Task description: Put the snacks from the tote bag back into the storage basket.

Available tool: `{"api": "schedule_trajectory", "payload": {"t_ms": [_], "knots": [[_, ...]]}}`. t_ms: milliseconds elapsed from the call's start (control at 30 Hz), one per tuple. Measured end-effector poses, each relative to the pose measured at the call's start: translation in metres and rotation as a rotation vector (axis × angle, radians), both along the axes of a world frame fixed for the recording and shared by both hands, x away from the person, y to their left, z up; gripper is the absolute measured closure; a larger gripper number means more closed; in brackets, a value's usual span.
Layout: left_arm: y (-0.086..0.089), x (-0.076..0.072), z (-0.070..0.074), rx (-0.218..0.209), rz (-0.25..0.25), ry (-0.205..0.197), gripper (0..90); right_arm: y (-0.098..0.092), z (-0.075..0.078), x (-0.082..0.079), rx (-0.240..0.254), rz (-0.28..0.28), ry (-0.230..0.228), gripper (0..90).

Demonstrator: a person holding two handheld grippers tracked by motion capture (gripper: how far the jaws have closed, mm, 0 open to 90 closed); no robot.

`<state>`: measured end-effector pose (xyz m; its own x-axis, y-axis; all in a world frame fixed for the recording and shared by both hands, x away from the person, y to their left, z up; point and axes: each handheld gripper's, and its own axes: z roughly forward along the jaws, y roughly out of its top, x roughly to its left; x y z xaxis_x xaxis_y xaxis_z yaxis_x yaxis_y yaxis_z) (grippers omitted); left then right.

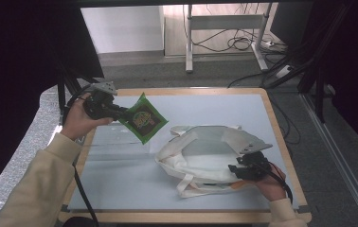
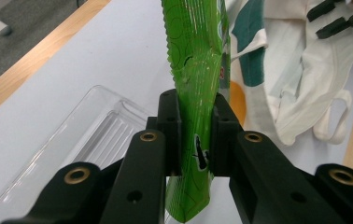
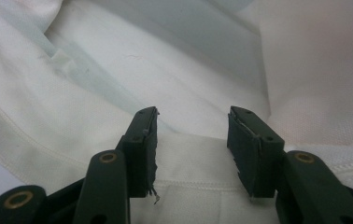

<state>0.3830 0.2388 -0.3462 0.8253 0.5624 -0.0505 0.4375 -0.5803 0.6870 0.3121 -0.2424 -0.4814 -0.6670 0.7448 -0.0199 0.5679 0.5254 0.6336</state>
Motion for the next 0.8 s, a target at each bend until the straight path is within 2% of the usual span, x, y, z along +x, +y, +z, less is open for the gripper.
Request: {"api": "schedule_trajectory", "payload": {"t_ms": [467, 533, 600, 800], "knots": [[0.007, 0.005, 0.0, 0.057, -0.005, -0.01, 78.5, 0.0, 0.0, 0.0, 0.004, -0.003, 0.003, 52.3], [0.008, 0.005, 0.0, 0.05, -0.003, -0.01, 78.4, 0.0, -0.001, 0.0, 0.002, -0.001, 0.002, 52.2], [0.009, 0.007, -0.001, 0.072, -0.005, -0.012, 78.4, 0.0, -0.001, 0.001, 0.002, -0.002, 0.003, 52.2], [0.013, 0.012, -0.001, 0.083, 0.003, -0.007, 78.4, 0.0, -0.001, 0.001, 0.004, 0.0, 0.003, 51.2]]}}
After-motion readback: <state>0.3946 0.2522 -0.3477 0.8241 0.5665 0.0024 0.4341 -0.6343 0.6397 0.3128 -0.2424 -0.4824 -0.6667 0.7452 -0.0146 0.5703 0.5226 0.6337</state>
